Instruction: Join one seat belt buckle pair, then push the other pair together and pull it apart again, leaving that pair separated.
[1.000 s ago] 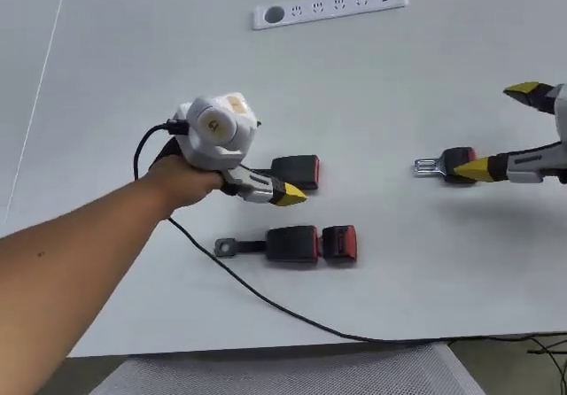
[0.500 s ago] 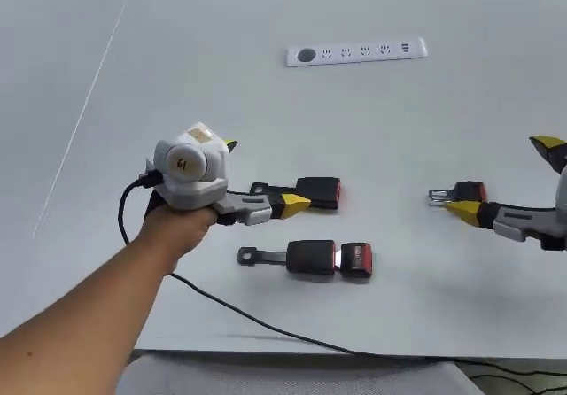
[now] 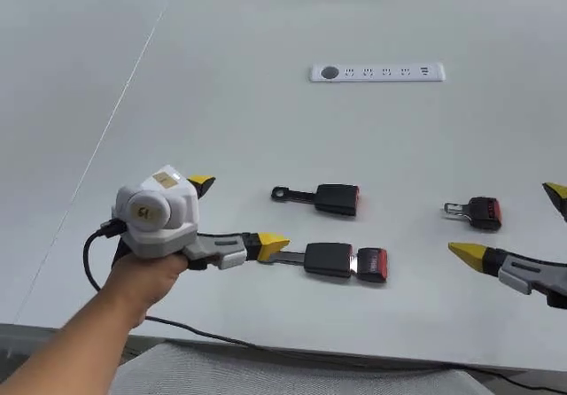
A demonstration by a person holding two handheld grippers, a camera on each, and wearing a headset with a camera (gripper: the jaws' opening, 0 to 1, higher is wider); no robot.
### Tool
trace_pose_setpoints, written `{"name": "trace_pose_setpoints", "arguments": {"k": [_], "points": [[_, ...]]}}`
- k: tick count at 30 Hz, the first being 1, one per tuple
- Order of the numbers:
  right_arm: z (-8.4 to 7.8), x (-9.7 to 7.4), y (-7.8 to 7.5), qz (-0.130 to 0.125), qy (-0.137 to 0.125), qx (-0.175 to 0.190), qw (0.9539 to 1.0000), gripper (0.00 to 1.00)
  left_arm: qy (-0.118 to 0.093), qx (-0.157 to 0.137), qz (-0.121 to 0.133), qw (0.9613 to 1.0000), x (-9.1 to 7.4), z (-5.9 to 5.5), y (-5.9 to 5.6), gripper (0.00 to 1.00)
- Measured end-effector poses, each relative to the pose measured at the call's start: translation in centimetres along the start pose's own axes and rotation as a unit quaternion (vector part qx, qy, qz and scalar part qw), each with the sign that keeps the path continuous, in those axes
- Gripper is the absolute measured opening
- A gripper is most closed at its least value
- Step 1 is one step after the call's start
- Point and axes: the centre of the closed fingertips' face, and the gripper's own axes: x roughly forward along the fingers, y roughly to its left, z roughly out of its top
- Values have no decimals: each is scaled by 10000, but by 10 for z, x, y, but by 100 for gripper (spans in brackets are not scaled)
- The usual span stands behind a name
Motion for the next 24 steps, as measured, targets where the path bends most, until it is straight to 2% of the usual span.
{"name": "trace_pose_setpoints", "arguments": {"k": [2,5,9,12,19,24], "points": [[-5,-6,4,-2,3,20,10000,99,14,-28,6,10000,-5,-5,-1,100],[-16,-12,9,34,121,72,9999,99,39,-107,14,9999,-13,-16,5,100],[-26,-19,10,37,246,83,9997,99,-35,-206,-11,9998,-19,-20,3,100],[-32,-22,10,34,312,74,9995,99,40,-163,-56,9998,-18,-24,-1,100],[-39,-24,11,11,416,122,9991,99,166,-108,-105,9997,-13,-31,0,100],[-42,-21,13,15,475,179,9987,99,304,-155,-140,9993,-8,-41,2,100]]}}
